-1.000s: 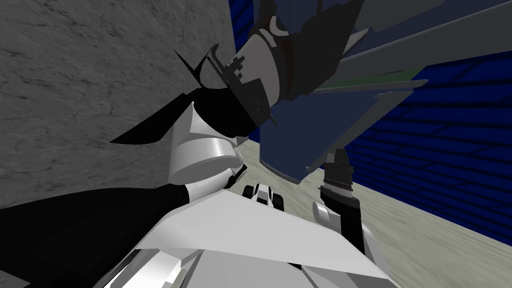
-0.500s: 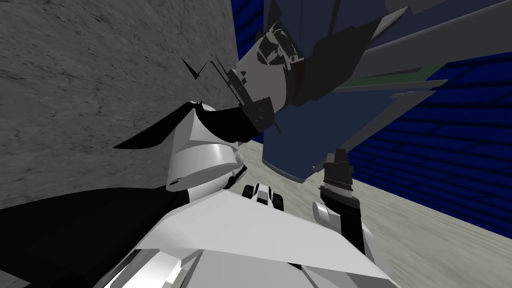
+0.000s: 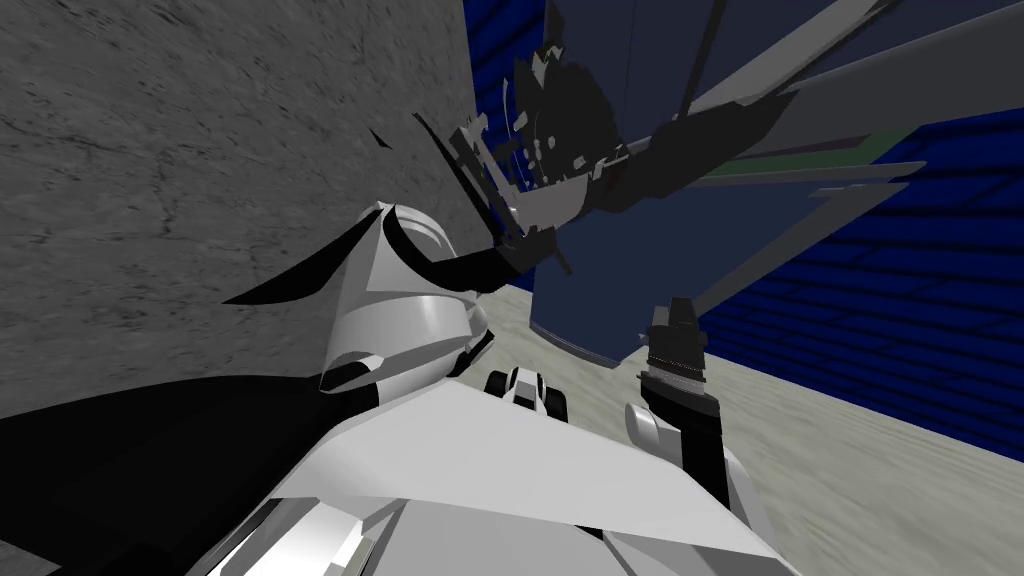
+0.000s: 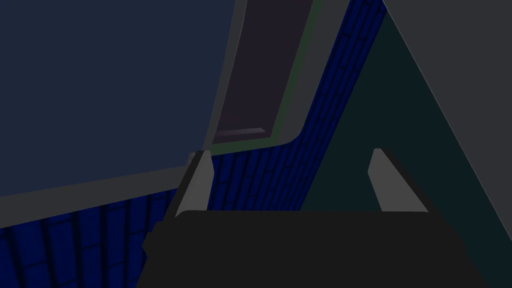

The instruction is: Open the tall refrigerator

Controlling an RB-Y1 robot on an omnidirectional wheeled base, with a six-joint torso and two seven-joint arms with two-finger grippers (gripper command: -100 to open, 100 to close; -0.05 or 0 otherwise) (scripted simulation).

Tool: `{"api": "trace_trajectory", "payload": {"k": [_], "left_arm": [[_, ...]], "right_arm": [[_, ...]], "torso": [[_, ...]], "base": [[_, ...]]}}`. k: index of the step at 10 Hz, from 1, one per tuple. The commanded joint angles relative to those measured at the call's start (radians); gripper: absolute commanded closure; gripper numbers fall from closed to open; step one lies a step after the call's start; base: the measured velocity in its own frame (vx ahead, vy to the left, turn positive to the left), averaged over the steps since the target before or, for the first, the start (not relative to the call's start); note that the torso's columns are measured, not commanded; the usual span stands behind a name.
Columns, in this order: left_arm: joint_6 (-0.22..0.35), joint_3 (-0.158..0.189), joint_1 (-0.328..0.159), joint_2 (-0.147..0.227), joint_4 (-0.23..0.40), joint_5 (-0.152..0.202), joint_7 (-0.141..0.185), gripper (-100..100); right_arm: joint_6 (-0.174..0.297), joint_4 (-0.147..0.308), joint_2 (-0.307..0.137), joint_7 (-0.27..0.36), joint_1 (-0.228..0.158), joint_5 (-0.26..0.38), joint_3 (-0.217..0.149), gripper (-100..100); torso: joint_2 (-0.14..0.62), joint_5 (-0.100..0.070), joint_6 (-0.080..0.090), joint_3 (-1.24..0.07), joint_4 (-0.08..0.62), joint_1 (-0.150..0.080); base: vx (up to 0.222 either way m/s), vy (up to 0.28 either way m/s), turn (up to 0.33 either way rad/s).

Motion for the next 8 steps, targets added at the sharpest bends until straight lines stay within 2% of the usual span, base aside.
{"api": "trace_trajectory", "payload": {"k": [1, 5, 6, 7, 8], "left_arm": [[-0.031, 0.010, -0.013, 0.001, 0.002, 0.016, 0.016, 100], [-0.069, -0.002, -0.021, 0.005, 0.003, 0.052, 0.045, 100], [-0.069, -0.002, -0.021, 0.005, 0.003, 0.052, 0.045, 100], [-0.057, 0.001, -0.066, -0.002, 0.050, 0.060, 0.043, -100], [-0.055, 0.011, -0.092, -0.006, 0.074, 0.062, 0.043, -100]], "right_arm": [[0.000, 0.000, 0.000, 0.000, 0.000, 0.000, 0.000, 0], [0.000, 0.000, 0.000, 0.000, 0.000, 0.000, 0.000, 0], [0.000, 0.000, 0.000, 0.000, 0.000, 0.000, 0.000, 0], [0.000, 0.000, 0.000, 0.000, 0.000, 0.000, 0.000, 0], [0.000, 0.000, 0.000, 0.000, 0.000, 0.000, 0.000, 0]], "torso": [[-0.001, 0.000, -0.001, -0.001, -0.001, 0.000], [-0.004, 0.000, 0.000, -0.003, -0.002, -0.002], [-0.002, 0.000, 0.000, -0.002, -0.002, 0.001], [0.000, 0.000, 0.000, -0.001, -0.001, -0.002], [0.001, -0.005, 0.001, 0.003, -0.002, -0.012]], "base": [[0.029, 0.275, -0.104], [0.037, 0.271, -0.107], [-0.004, 0.251, -0.067], [-0.021, 0.113, -0.022], [-0.032, 0.025, -0.012]]}}
